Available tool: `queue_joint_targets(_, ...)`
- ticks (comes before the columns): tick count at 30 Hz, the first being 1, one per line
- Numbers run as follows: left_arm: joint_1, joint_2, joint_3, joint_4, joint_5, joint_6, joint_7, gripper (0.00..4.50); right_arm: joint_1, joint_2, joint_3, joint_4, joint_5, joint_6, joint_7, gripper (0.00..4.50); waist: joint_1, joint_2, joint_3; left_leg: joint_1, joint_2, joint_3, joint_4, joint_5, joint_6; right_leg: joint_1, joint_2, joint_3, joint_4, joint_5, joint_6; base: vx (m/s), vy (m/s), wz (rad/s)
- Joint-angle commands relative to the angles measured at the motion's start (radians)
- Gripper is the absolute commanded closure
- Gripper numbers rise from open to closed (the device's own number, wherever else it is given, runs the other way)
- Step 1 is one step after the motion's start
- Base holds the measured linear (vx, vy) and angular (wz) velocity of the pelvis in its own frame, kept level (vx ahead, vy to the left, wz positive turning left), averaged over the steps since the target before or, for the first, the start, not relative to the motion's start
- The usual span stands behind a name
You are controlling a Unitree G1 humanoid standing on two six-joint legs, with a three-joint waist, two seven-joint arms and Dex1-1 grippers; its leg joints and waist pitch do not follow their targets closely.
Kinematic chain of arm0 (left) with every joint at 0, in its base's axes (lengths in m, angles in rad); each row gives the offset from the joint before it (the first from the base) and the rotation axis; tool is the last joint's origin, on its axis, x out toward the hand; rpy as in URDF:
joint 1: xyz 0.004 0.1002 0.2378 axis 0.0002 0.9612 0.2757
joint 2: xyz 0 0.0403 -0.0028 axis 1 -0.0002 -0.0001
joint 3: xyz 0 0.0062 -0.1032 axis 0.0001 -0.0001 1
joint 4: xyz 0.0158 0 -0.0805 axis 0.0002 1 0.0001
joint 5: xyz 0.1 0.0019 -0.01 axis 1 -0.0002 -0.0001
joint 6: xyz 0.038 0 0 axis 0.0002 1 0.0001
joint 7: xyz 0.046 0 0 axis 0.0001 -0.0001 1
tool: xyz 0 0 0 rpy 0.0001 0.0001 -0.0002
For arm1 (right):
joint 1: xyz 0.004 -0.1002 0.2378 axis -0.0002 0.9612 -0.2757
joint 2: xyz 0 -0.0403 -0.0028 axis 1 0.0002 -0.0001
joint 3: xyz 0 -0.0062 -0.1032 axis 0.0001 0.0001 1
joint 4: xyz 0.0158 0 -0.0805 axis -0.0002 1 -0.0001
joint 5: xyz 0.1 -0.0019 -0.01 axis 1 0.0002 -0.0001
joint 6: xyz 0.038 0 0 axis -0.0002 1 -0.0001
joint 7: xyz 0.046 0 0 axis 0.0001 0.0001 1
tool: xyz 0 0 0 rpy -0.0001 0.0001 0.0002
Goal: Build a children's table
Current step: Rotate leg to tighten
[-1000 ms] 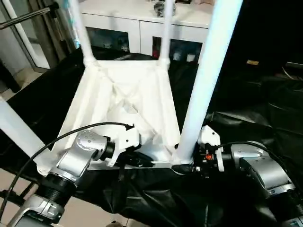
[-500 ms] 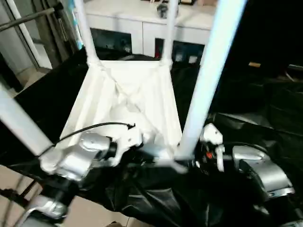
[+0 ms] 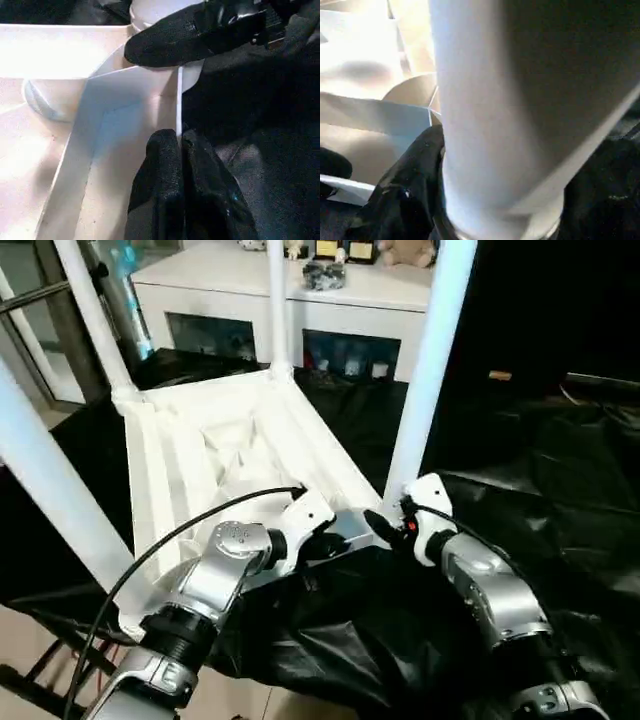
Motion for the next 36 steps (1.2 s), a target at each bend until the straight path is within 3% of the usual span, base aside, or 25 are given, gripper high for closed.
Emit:
queue_joint_targets(1, -0.019, -0.057, -0.076, -0.045, -0.039, -0.024, -0.047, 4.50, 0.013, 0.036, 0.147, -0.011, -0.007, 0.003, 0.109, 0.98, -0.010, -0.001, -0.039, 0.023, 0.012, -0.017, -0.093, -0.575, -0.028, 0.008, -0.017, 0.004, -0.085, -0.540, -0.096, 0.000, 0.000, 0.00)
queue_joint_targets(2, -0.011, -0.033, -0.076, -0.053, -0.047, -0.038, -0.088, 4.50, 0.023, 0.009, 0.150, -0.038, 0.002, -0.027, 0.155, 0.75, -0.008, -0.003, -0.041, 0.022, 0.012, -0.014, -0.092, -0.559, -0.025, 0.009, -0.019, 0.008, -0.083, -0.511, -0.111, 0.000, 0.000, 0.00)
queue_joint_targets(4, 0.007, 0.013, -0.079, -0.072, -0.063, -0.062, -0.163, 4.50, 0.043, -0.044, 0.155, -0.087, 0.028, -0.057, 0.258, 0.75, -0.004, -0.006, -0.044, 0.015, 0.015, -0.010, -0.093, -0.512, -0.015, 0.014, -0.020, 0.016, -0.073, -0.453, -0.130, 0.000, 0.000, 0.00)
queue_joint_targets(6, 0.010, 0.026, -0.079, -0.078, -0.069, -0.066, -0.182, 4.50, 0.048, -0.060, 0.157, -0.099, 0.034, -0.064, 0.289, 0.75, 0.001, -0.006, -0.048, 0.007, 0.016, -0.002, -0.091, -0.437, 0.004, 0.020, -0.019, 0.023, -0.058, -0.339, -0.168, 0.028, -0.006, 0.01)
queue_joint_targets(10, 0.026, 0.093, -0.077, -0.092, -0.092, -0.103, -0.283, 4.50, 0.066, -0.136, 0.154, -0.147, 0.096, -0.073, 0.444, 0.75, 0.009, -0.012, -0.050, 0.015, 0.017, 0.012, -0.078, -0.373, 0.037, 0.014, -0.017, 0.033, -0.049, -0.290, -0.206, 0.051, -0.032, 0.08)
queue_joint_targets(12, 0.031, 0.130, -0.070, -0.091, -0.099, -0.114, -0.335, 4.50, 0.072, -0.183, 0.154, -0.164, 0.124, -0.062, 0.535, 0.75, 0.016, -0.017, -0.055, 0.008, 0.016, 0.016, -0.069, -0.301, 0.058, 0.018, -0.015, 0.041, -0.034, -0.229, -0.226, 0.061, -0.048, 0.10)
queue_joint_targets(15, 0.023, 0.158, -0.059, -0.073, -0.103, -0.132, -0.371, 4.50, 0.079, -0.239, 0.164, -0.180, 0.146, -0.054, 0.630, 0.75, 0.030, -0.014, -0.062, 0.002, 0.017, 0.020, -0.058, -0.174, 0.089, 0.026, -0.012, 0.040, -0.012, -0.076, -0.261, 0.037, -0.022, 0.02)
queue_joint_targets(17, 0.018, 0.172, -0.059, -0.066, -0.106, -0.138, -0.388, 4.50, 0.083, -0.261, 0.163, -0.184, 0.152, -0.049, 0.673, 0.75, 0.039, -0.016, -0.061, 0.002, 0.017, 0.022, -0.055, -0.157, 0.100, 0.026, -0.011, 0.039, -0.006, -0.044, -0.276, 0.000, 0.000, 0.00)
queue_joint_targets(20, 0.016, 0.185, -0.053, -0.062, -0.117, -0.145, -0.410, 4.50, 0.085, -0.279, 0.169, -0.184, 0.163, -0.037, 0.714, 0.98, 0.041, -0.019, -0.059, 0.003, 0.019, 0.023, -0.056, -0.180, 0.095, 0.027, -0.012, 0.039, -0.005, -0.077, -0.279, 0.000, 0.000, 0.00)
queue_joint_targets(22, 0.017, 0.195, -0.052, -0.068, -0.129, -0.142, -0.431, 4.50, 0.086, -0.287, 0.172, -0.188, 0.175, -0.029, 0.738, 0.98, 0.043, -0.020, -0.057, 0.005, 0.019, 0.023, -0.059, -0.200, 0.086, 0.026, -0.013, 0.039, -0.009, -0.123, -0.270, 0.000, 0.000, 0.00)
queue_joint_targets(27, 0.022, 0.209, -0.054, -0.079, -0.140, -0.139, -0.470, 4.50, 0.093, -0.299, 0.174, -0.204, 0.205, -0.015, 0.779, 1.50, 0.054, -0.021, -0.053, 0.011, 0.023, 0.024, -0.065, -0.257, 0.052, 0.020, -0.014, 0.044, -0.018, -0.222, -0.237, 0.000, 0.000, 0.00)
queue_joint_targets(32, 0.023, 0.216, -0.059, -0.087, -0.148, -0.133, -0.489, 4.50, 0.102, -0.307, 0.174, -0.224, 0.223, 0.009, 0.808, 1.71, 0.059, -0.021, -0.054, 0.010, 0.022, 0.025, -0.066, -0.252, 0.044, 0.019, -0.015, 0.045, -0.016, -0.218, -0.230, 0.000, 0.000, 0.00)
queue_joint_targets(36, 0.013, 0.191, -0.043, -0.059, -0.117, -0.147, -0.391, 4.50, 0.111, -0.278, 0.160, -0.199, 0.210, -0.020, 0.755, 1.80, 0.059, -0.021, -0.054, 0.010, 0.022, 0.026, -0.065, -0.249, 0.044, 0.017, -0.015, 0.045, -0.017, -0.206, -0.233, 0.000, 0.000, 0.00)
